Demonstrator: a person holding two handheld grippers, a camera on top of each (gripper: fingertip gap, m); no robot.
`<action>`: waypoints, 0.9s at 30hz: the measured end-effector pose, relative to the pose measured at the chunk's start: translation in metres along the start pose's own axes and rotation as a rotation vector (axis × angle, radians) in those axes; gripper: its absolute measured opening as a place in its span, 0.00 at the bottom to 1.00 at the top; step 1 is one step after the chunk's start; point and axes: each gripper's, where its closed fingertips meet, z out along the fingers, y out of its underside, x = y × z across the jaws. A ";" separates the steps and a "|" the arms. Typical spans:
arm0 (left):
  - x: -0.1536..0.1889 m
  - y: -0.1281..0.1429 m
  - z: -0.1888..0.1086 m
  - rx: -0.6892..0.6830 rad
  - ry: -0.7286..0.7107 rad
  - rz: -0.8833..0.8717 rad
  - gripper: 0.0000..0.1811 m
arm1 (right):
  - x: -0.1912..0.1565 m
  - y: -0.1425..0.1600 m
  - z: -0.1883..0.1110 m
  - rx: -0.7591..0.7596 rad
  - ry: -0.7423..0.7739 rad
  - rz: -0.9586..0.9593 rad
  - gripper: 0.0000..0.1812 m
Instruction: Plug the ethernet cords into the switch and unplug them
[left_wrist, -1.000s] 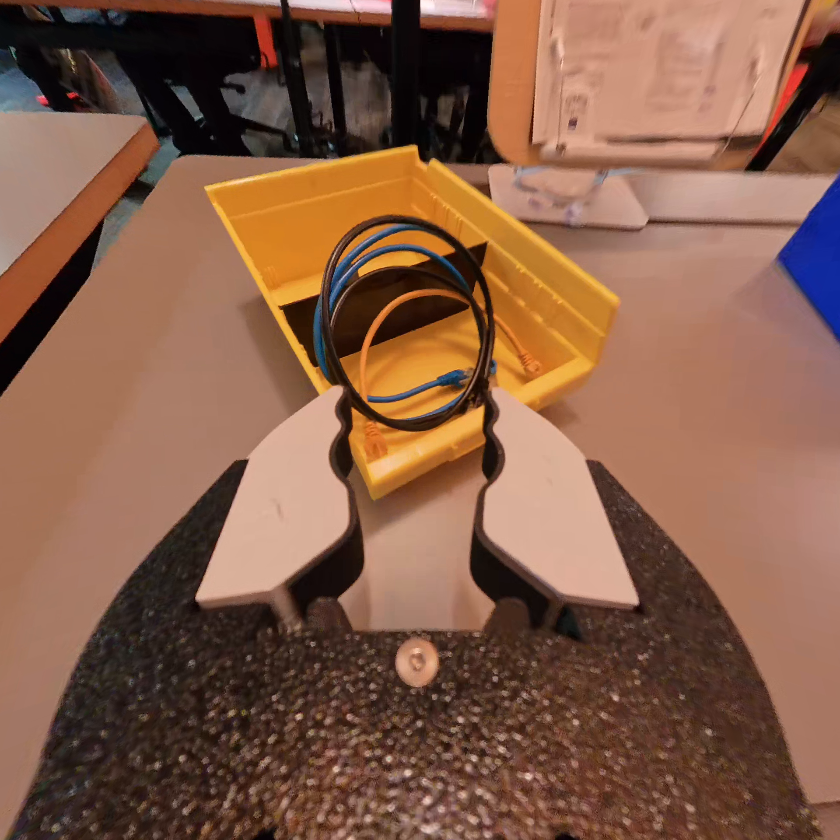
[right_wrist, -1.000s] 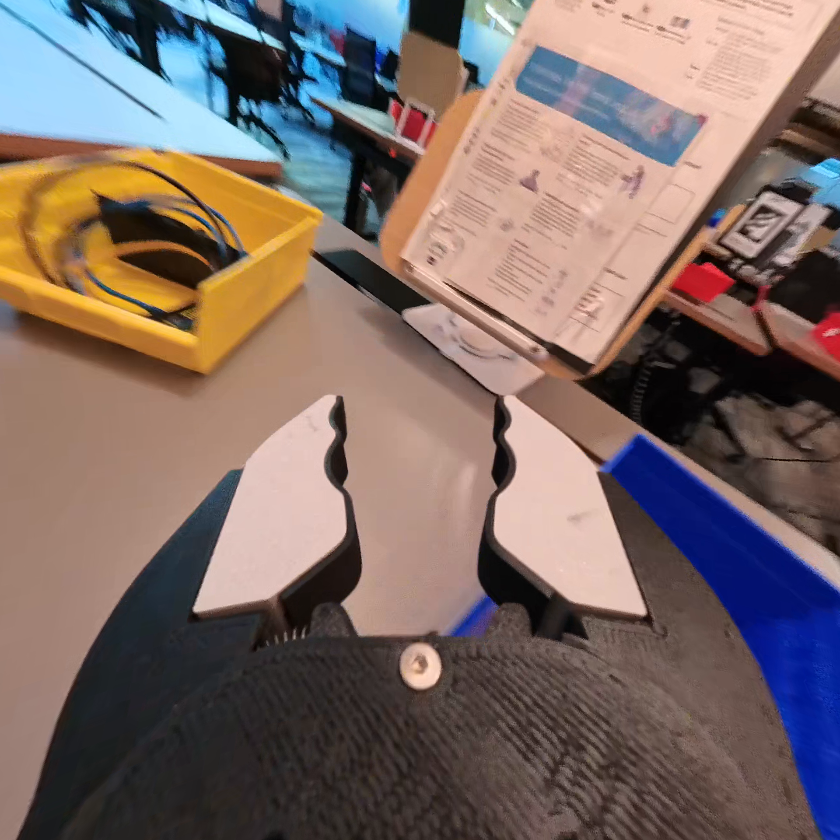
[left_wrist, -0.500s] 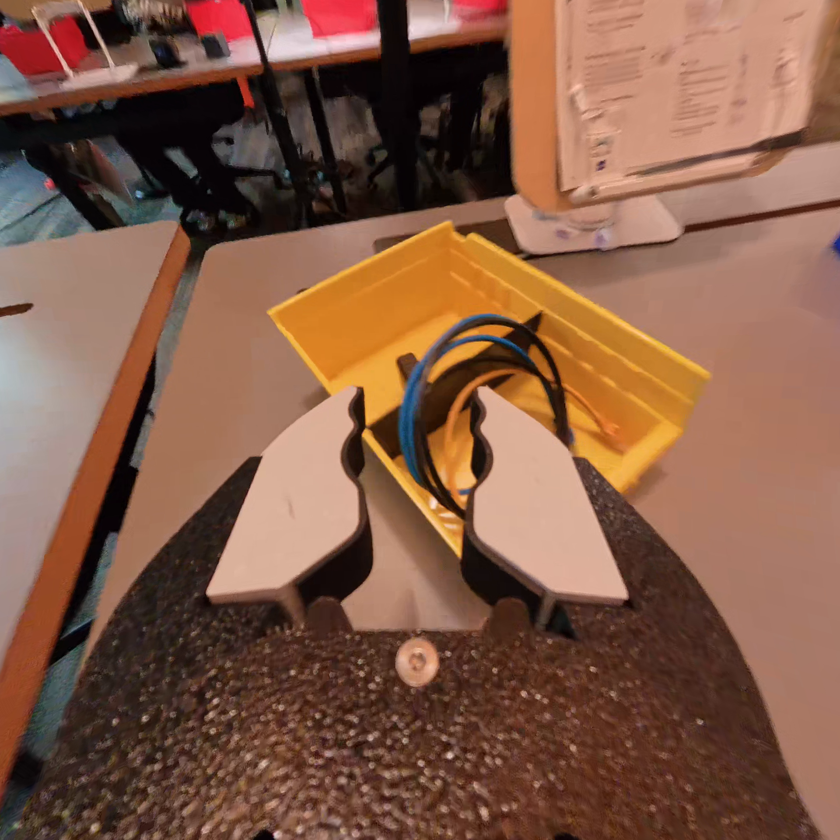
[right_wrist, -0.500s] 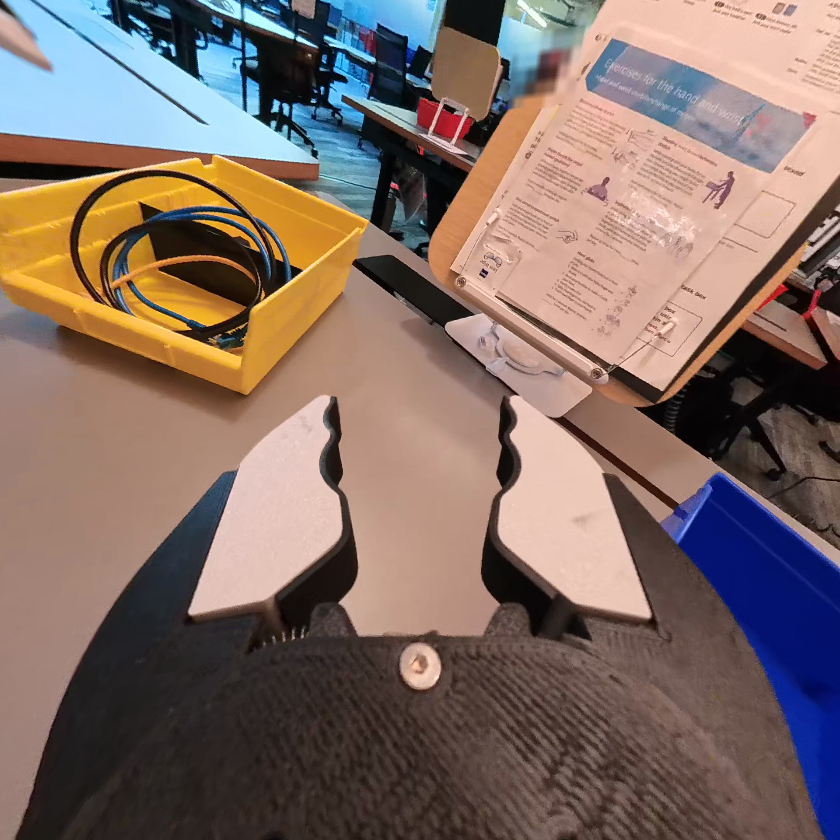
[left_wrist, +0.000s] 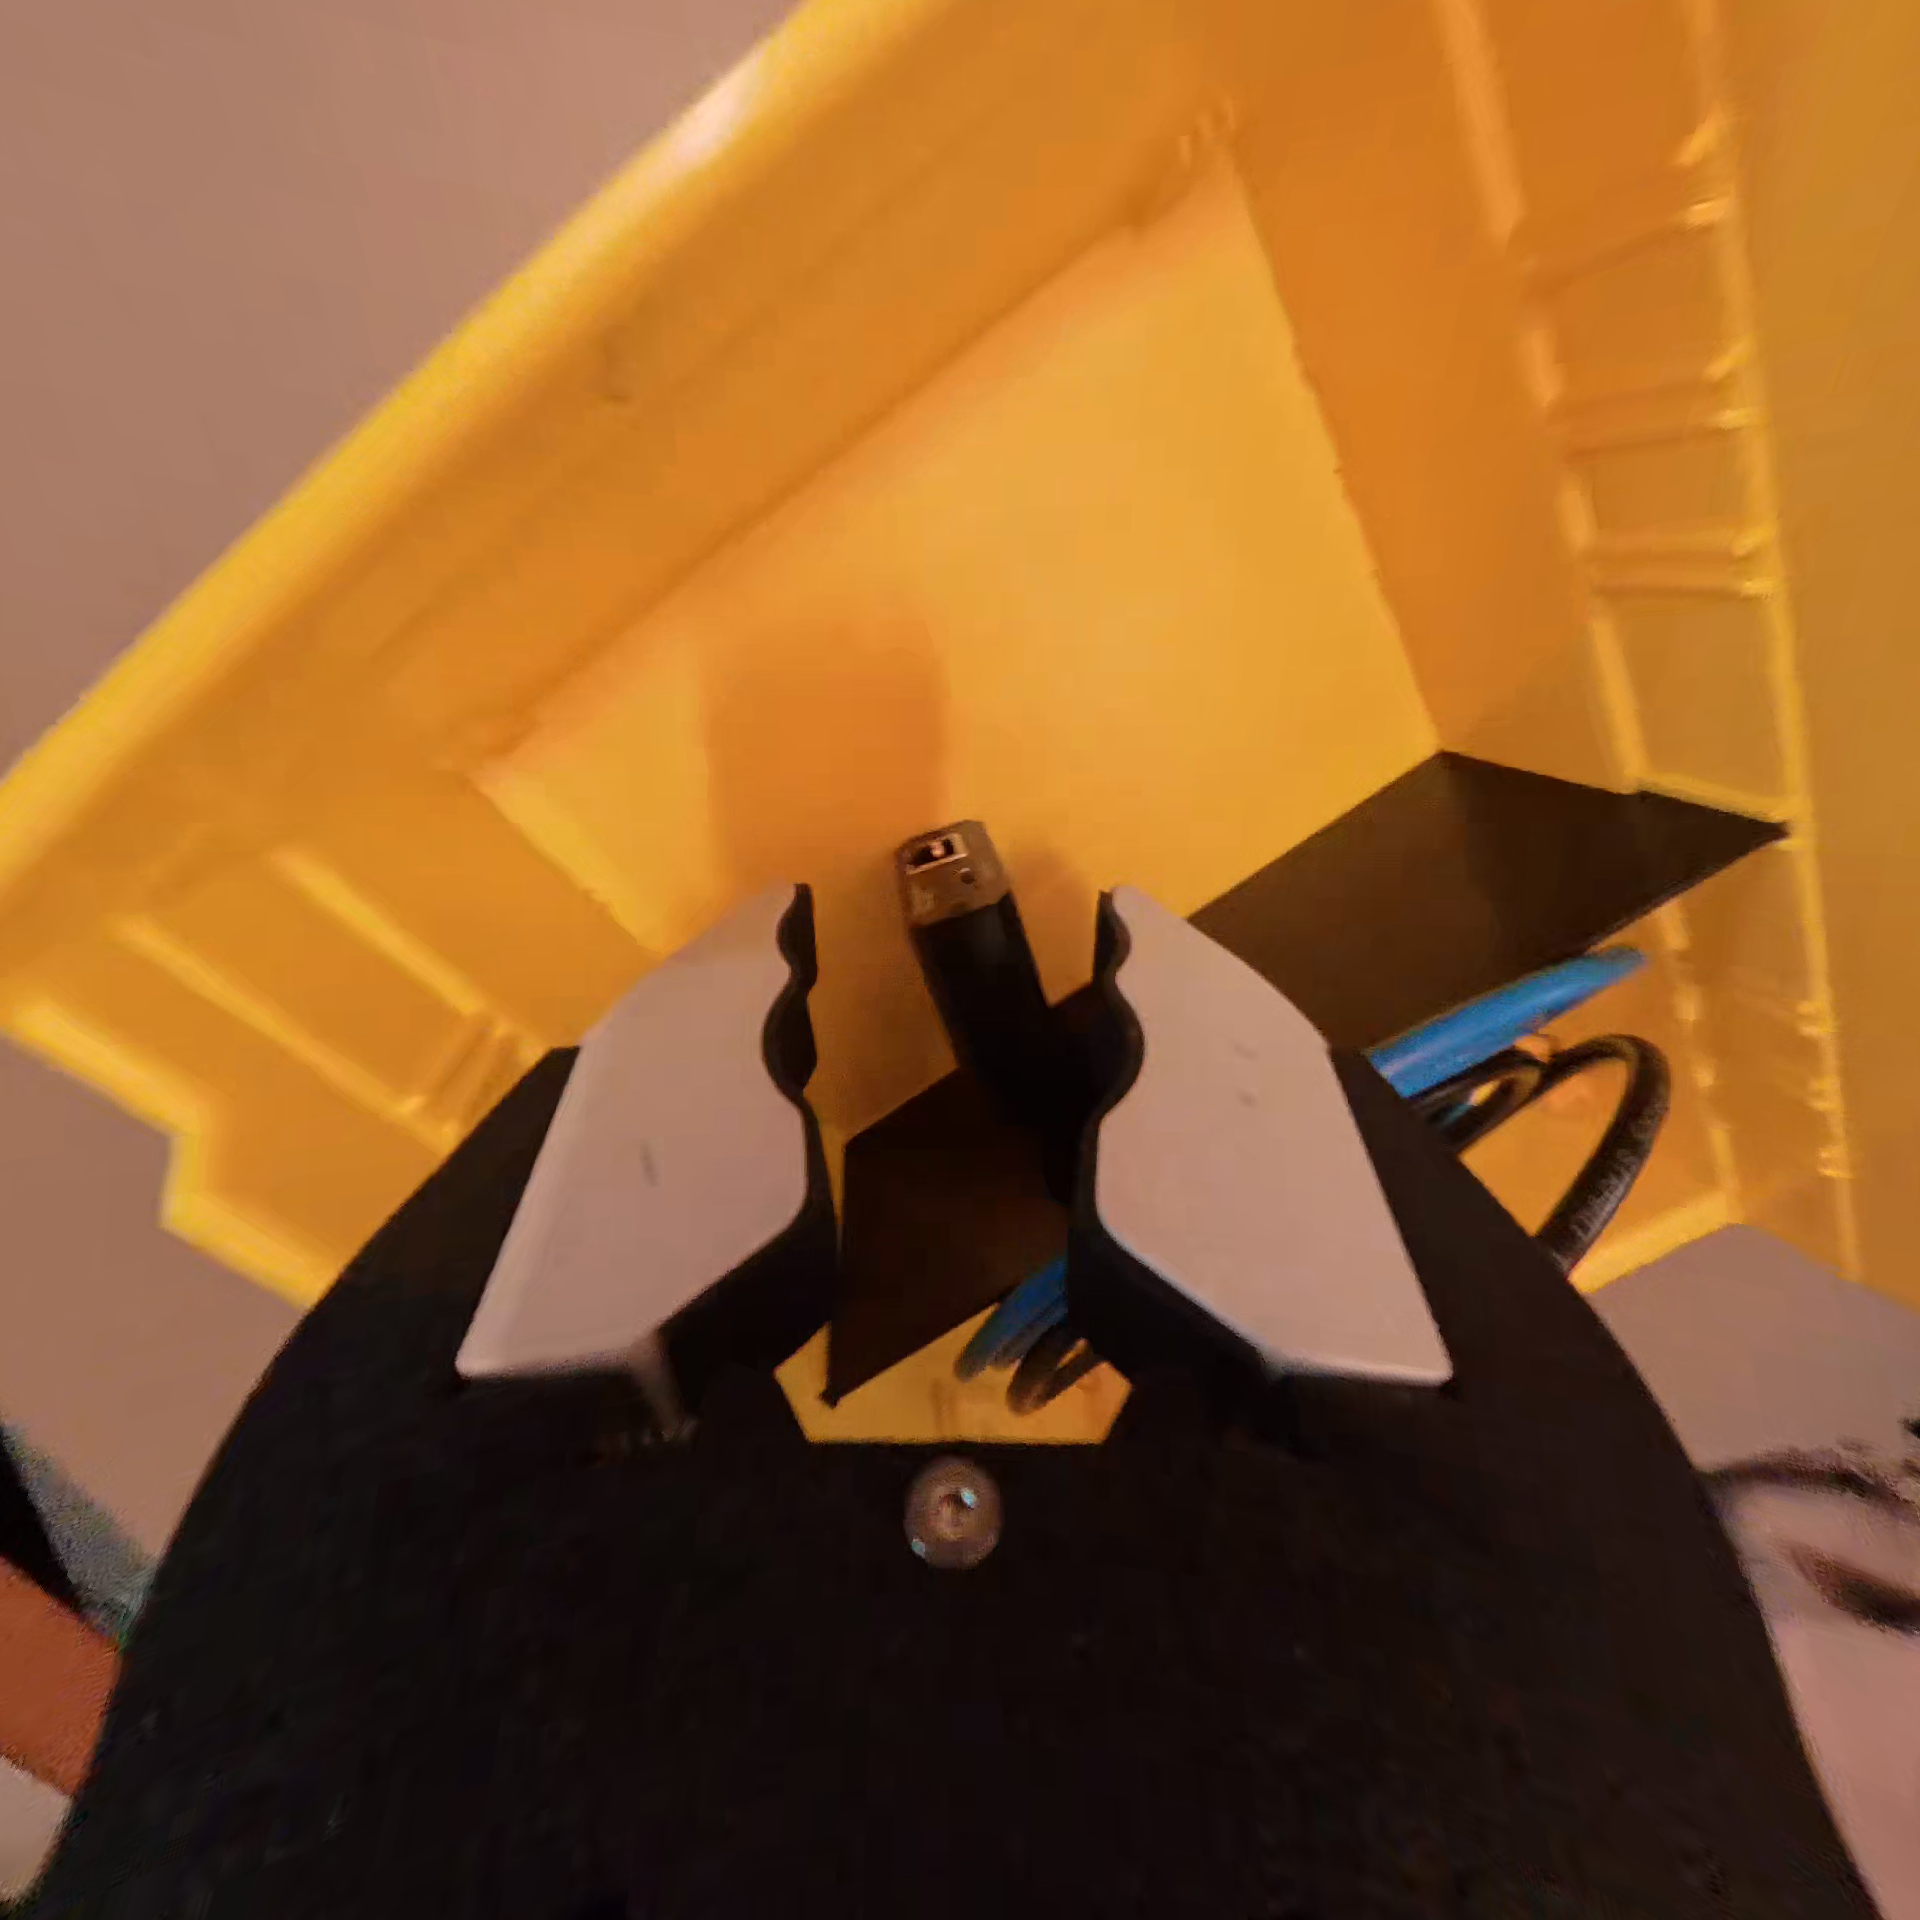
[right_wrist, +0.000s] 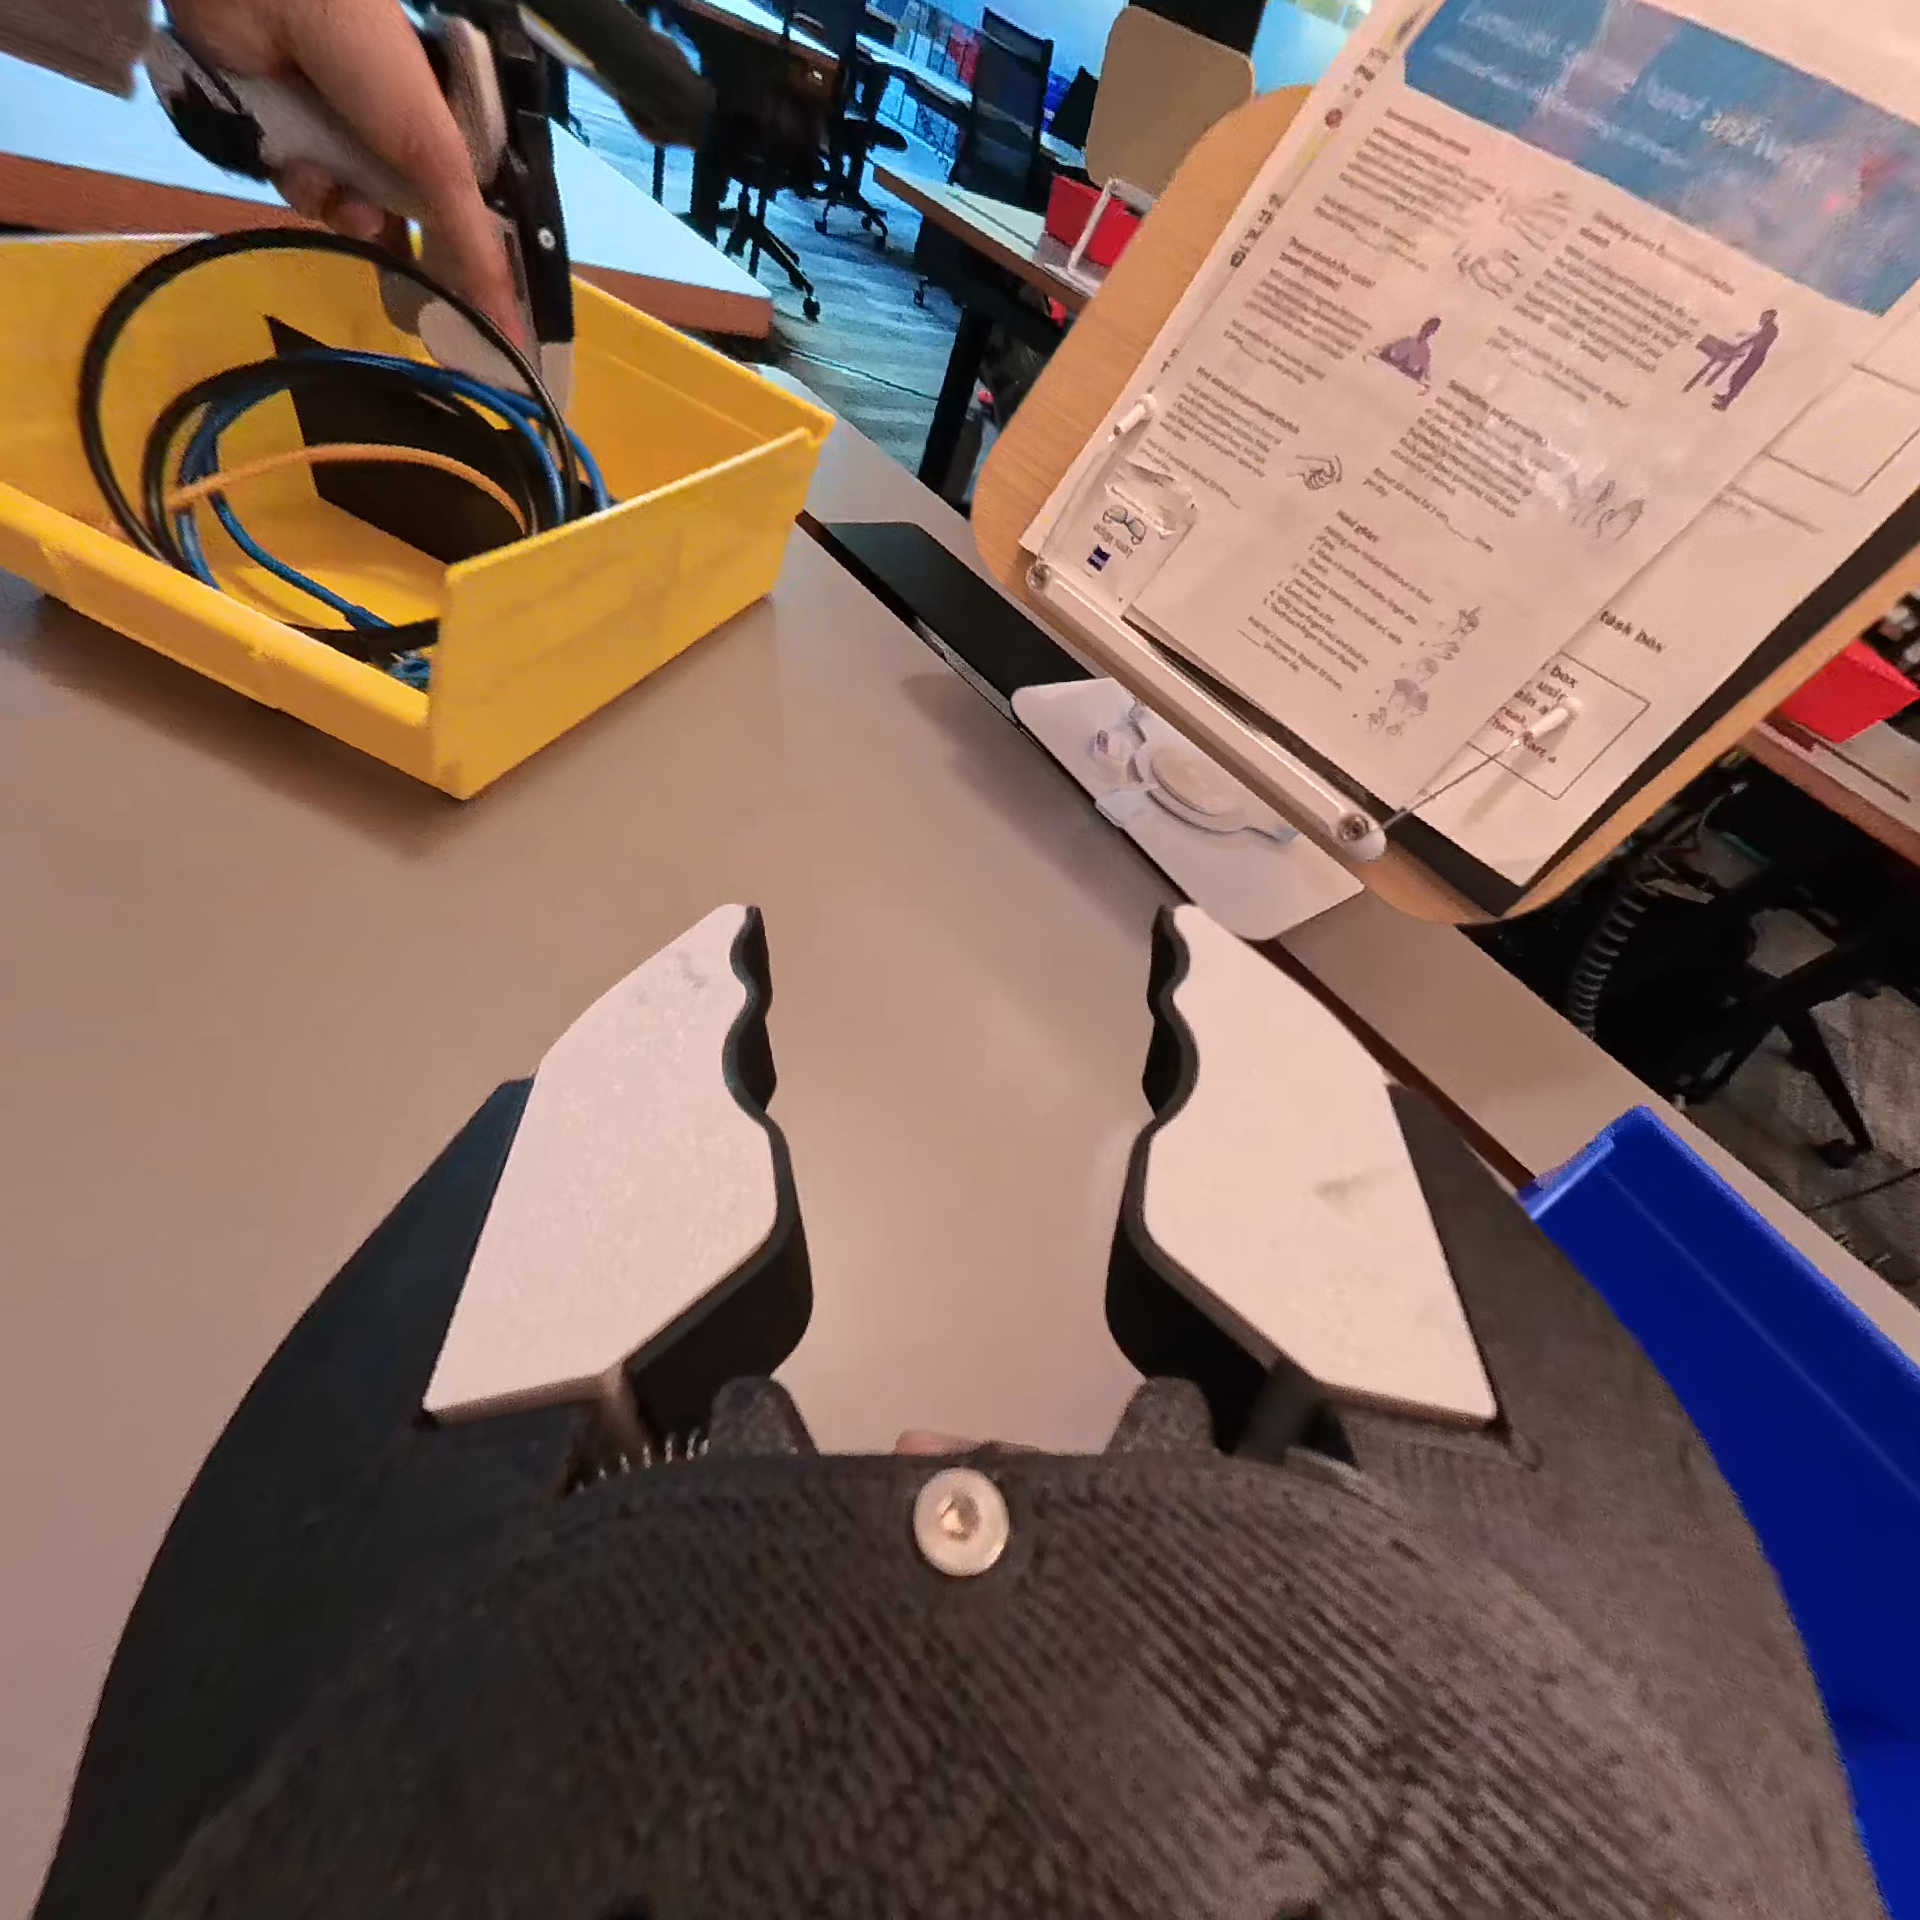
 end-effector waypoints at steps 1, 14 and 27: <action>0.003 0.001 0.003 -0.029 0.029 -0.011 0.25 | 0.004 0.005 0.001 -0.004 0.000 0.017 0.39; -0.014 0.008 0.002 -0.154 -0.060 -0.103 0.27 | 0.021 0.029 0.002 0.021 -0.050 0.157 0.36; -0.010 0.014 0.013 -0.173 -0.170 0.054 0.13 | 0.071 0.087 -0.017 -0.316 0.158 -0.184 0.38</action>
